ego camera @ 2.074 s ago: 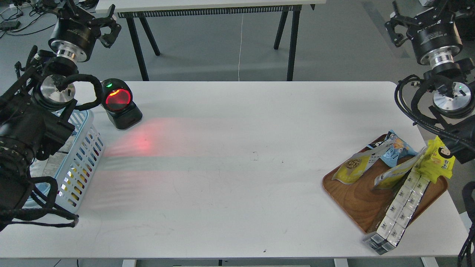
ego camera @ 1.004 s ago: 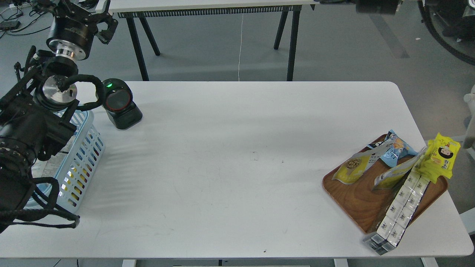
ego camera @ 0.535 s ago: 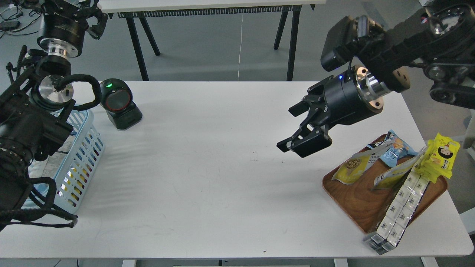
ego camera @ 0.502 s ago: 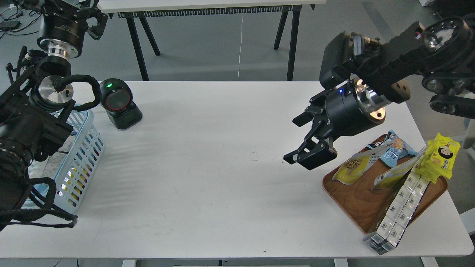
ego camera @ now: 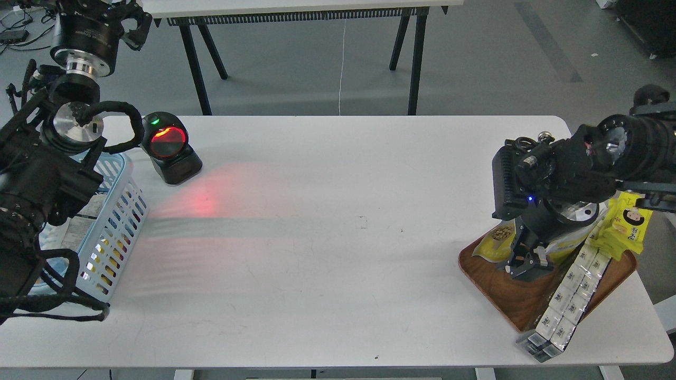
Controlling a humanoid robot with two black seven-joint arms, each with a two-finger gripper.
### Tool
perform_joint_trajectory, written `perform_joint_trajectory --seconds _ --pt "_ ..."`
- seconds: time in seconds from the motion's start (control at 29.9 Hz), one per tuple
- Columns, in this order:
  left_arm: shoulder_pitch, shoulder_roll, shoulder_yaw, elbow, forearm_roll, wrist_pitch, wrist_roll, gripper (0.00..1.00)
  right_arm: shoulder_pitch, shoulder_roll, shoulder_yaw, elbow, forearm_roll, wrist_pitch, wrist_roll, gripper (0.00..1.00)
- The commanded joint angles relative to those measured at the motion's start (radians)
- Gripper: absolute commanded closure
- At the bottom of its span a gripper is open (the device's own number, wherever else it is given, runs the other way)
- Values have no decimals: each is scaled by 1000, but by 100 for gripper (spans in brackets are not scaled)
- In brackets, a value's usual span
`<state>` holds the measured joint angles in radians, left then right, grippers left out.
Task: Scan snack and place in basket
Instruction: 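Move the right gripper down onto the yellow snack packet on the tray, then lift the yellow packet with the right gripper toward the table center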
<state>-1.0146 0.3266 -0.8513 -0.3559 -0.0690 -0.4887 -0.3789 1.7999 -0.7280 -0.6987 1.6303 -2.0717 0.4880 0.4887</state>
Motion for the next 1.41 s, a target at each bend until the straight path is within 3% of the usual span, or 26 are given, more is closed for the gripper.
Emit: perform_joint_trajectory --seconds 0.0,0.13,0.27,0.64,0.84,1.37 --pt "4 2 2 0 0 0 -11 0 -48 -1 -2 -72 -13 0 0 8" --pt "5 2 3 0 0 0 -11 0 -82 19 7 -170 -4 -3 0 9" --pt "5 2 3 0 0 0 -9 0 -97 38 16 -216 -2 -17 0 16" --pt "7 9 2 11 0 0 -12 0 -119 81 22 -254 -13 -62 0 63" --pt "7 19 2 12 0 0 -11 0 -116 81 22 -253 -18 -65 0 99" --pt "1 40 0 11 -26 0 -11 0 -18 19 97 -181 -4 -66 0 100"
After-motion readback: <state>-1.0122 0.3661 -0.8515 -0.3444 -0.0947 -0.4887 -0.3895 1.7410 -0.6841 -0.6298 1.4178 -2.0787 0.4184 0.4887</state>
